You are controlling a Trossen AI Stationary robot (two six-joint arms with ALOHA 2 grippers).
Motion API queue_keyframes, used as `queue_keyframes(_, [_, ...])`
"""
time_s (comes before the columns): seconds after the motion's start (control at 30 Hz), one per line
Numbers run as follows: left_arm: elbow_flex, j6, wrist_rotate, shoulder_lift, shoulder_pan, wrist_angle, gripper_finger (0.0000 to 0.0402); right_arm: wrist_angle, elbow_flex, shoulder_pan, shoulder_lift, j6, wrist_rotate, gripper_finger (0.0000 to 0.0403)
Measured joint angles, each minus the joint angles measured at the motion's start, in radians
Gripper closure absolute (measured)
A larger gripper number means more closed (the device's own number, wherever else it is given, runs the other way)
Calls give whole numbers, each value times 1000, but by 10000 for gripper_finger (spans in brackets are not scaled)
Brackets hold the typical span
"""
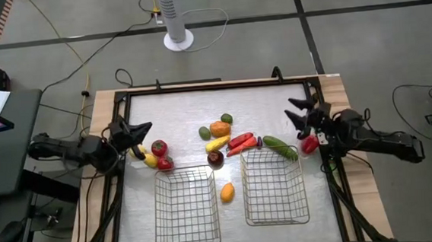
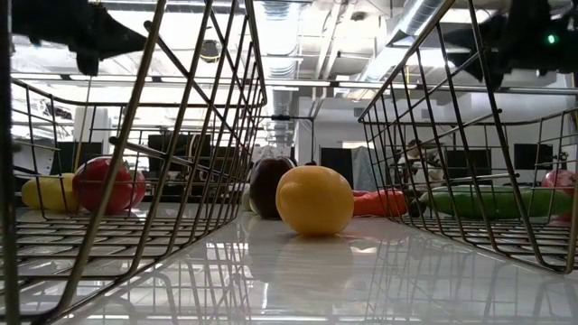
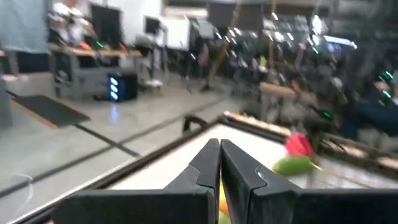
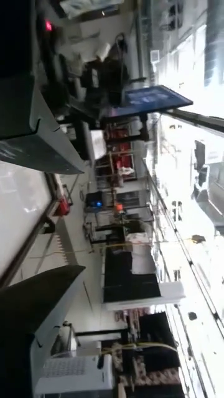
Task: Sort produce into baskets
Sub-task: Put the right yellow lemon into the left wire basket
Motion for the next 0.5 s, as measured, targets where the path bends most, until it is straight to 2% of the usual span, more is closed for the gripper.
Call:
queue_keyframes(0.1, [81, -50, 64, 60, 8, -153, 401, -6, 97, -11, 105, 0, -8, 122])
queue_keyframes(0.27, [213, -138, 115, 193, 10, -374, 401, -11, 231, 10, 290, 30, -11, 122])
queue_keyframes(0.4, [318, -266, 140, 326, 10, -581, 393, -14, 260, 53, 418, 49, -11, 122])
queue_keyframes(0.5, [402, -343, 138, 438, 10, -789, 363, 8, 260, 70, 495, 37, 1, 122])
